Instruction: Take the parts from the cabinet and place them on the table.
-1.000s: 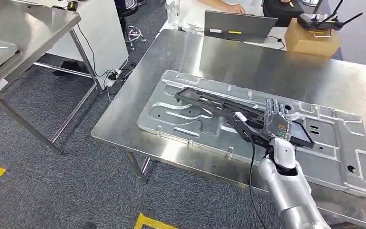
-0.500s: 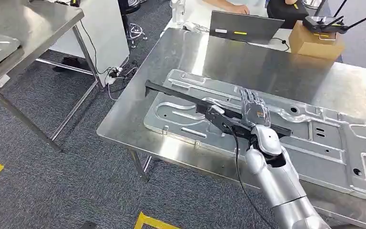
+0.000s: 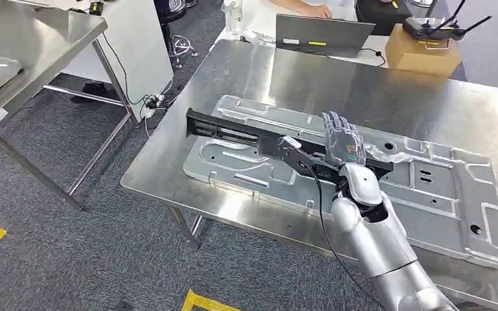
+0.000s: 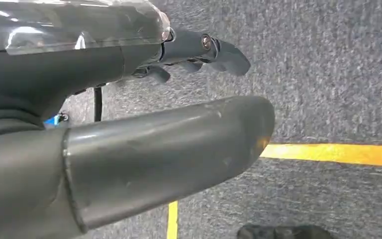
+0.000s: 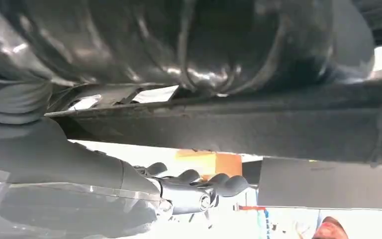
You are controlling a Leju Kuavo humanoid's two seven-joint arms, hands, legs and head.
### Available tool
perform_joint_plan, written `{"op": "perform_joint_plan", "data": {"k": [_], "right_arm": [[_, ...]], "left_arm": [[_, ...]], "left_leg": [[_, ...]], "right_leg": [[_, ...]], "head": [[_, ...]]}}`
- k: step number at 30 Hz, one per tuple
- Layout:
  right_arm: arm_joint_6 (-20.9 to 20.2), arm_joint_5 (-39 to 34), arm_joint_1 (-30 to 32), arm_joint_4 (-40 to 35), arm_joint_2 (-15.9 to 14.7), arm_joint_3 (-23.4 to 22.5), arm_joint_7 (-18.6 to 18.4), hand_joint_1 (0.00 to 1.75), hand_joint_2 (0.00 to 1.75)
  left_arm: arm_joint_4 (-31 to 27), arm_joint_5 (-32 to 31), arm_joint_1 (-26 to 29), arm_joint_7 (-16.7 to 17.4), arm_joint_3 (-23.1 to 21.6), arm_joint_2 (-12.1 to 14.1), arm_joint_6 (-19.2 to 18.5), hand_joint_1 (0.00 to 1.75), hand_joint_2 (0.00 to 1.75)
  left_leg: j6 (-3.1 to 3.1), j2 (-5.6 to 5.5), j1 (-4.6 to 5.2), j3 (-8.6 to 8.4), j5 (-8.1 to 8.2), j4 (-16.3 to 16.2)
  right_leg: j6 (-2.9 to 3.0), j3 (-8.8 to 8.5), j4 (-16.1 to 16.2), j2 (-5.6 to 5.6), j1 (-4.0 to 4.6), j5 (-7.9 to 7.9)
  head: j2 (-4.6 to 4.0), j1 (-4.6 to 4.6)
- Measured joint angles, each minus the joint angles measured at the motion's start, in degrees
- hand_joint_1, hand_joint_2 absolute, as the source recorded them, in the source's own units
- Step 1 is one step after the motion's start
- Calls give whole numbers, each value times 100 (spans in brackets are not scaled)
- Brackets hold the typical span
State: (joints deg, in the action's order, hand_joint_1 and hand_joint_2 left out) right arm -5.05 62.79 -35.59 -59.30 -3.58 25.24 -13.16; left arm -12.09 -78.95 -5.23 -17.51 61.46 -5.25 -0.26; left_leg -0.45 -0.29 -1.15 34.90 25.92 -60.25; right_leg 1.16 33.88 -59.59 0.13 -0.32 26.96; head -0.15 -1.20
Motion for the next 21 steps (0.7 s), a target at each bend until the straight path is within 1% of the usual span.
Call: {"op": "perform_joint_plan", "data": {"k": [1,2,4,5,6,7,8,9,10,11,12,13,14,15,16,17,18,19,20,21], "right_arm": [[7,-2,-18,13,-7,0,-22,0,0],[4,-4,-20,30,-7,0,-33,0,0],[4,-7,-19,66,-13,0,-39,0,0],[4,-7,-28,68,-20,0,-42,0,0],[7,-11,-37,68,-31,0,-41,0,0],[9,-20,-57,70,-37,2,-41,0,0],[11,-20,-63,76,-44,0,-41,0,0],[11,-20,-59,90,-48,2,-41,0,0],[13,-20,-46,107,-48,4,-41,0,0],[17,-17,-44,122,-52,4,-52,0,0],[24,-15,-46,135,-55,4,-68,0,0],[39,-11,-48,142,-57,4,-74,0,0],[59,-7,-54,144,-72,4,-90,0,0],[81,-6,-63,146,-85,4,-92,0,0],[103,-4,-66,155,-87,4,-92,0,0],[114,-4,-64,155,-87,4,-92,0,0],[114,-2,-54,175,-87,7,-92,0,0],[114,-2,-54,195,-87,4,-101,0,0],[116,0,-62,210,-101,4,-103,0,0],[122,13,-63,220,-103,4,-127,0,0]], "left_arm": [[0,0,-4,-2,0,0,0,0,0],[0,0,-9,-2,0,-2,0,0,0],[0,0,12,0,2,-2,0,0,0],[0,0,12,0,2,-4,0,0,0],[0,0,6,-2,2,-4,0,0,0],[0,0,-4,-2,2,-4,0,0,0],[0,0,-7,-2,2,-4,0,0,0],[0,0,-6,-2,4,-4,0,0,0],[0,0,-6,-2,6,-4,0,0,0],[0,0,-4,-2,9,-4,0,0,0],[0,0,-1,-2,9,-4,0,0,0],[0,0,0,0,9,-4,0,0,0],[0,0,-2,-2,9,-4,0,0,0],[0,-2,-3,-2,9,-7,0,0,0],[0,-2,-6,0,9,-7,0,0,0],[0,-7,-10,11,9,-7,4,0,0],[0,-7,-9,15,9,-7,7,0,0],[0,-9,-10,15,9,-7,9,0,0],[0,-11,-11,15,9,-9,9,0,0],[0,-15,-7,15,9,-9,11,0,0]], "left_leg": [[8,-4,35,-41,34,84],[37,-10,37,-8,22,48],[63,-10,44,1,14,55],[111,1,-3,-18,-17,117],[153,1,-10,-33,-36,135],[193,8,-11,-31,-35,141],[203,12,-10,-30,-31,141],[209,15,-9,-32,-28,141],[211,15,-9,-30,-26,140],[211,12,-9,-34,-25,140],[208,7,-10,-41,-22,139],[204,1,-11,-54,-18,139],[189,-7,-12,-73,-8,139],[169,-10,-12,-88,5,138],[135,-8,25,-66,8,138],[107,-8,18,-57,7,130],[65,-6,10,-63,-1,146],[36,-6,5,-72,-10,161],[-7,-6,10,-83,-8,176],[-29,3,-20,-62,61,115]], "right_leg": [[-25,47,-50,10,44,10],[-58,63,-35,14,40,-10],[-95,52,-7,13,42,-25],[-132,57,-27,21,44,5],[-163,80,-116,16,19,84],[-192,196,-358,11,14,252],[-222,377,-761,12,1,467],[-247,607,-1233,10,-12,673],[-269,824,-1653,9,-28,796],[-278,892,-1756,9,-45,752],[-280,835,-1600,4,-57,584],[-272,663,-1224,0,-61,333],[-251,384,-639,-6,-63,26],[-219,163,-135,-14,-58,-151],[-195,96,-54,-12,-13,-59],[-176,115,-4,1,-5,-78],[-165,122,-8,9,10,-76],[-136,124,-12,12,22,-71],[-95,109,30,14,1,-95],[-47,64,92,-3,-39,-128]], "head": [[0,2],[0,-2],[0,-4],[0,-2],[0,-4],[0,-2],[0,-4],[0,-4],[0,-4],[0,-4],[0,-4],[0,-4],[0,-4],[0,-4],[0,-4],[0,0],[0,-2],[0,0],[0,-2],[0,-2]]}}
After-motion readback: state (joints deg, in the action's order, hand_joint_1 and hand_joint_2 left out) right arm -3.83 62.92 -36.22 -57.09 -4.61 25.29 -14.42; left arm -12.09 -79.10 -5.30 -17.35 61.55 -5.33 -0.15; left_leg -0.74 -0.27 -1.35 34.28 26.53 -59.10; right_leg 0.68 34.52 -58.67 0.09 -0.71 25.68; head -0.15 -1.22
